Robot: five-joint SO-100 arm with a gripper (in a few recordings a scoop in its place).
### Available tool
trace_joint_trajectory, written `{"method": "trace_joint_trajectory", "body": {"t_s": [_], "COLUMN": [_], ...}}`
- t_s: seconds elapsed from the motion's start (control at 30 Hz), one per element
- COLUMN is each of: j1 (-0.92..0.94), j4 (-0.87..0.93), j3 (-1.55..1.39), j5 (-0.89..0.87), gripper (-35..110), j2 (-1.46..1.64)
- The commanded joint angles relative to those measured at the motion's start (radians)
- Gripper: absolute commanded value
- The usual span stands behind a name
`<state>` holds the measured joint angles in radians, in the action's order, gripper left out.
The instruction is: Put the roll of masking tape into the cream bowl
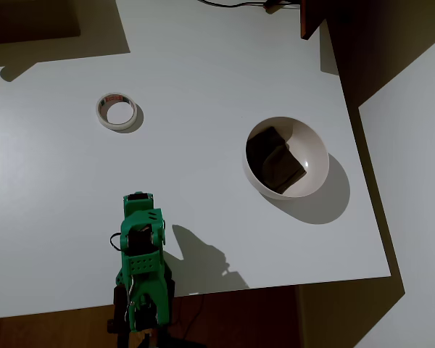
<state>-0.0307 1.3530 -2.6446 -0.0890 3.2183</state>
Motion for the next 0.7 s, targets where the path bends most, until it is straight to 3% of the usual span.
{"method": "trace_joint_trajectory", "body": {"t_s": [0.0,0.17,0.67], "j1": [-0.034,-0.094,-0.011], "j4": [-0.015,0.038,0.041], "j3": [0.156,0.318,0.624], "j5": [-0.026,-0.046,0.005], "gripper": [-8,-8,-8], "j2": [-0.061,-0.196,-0.595]}}
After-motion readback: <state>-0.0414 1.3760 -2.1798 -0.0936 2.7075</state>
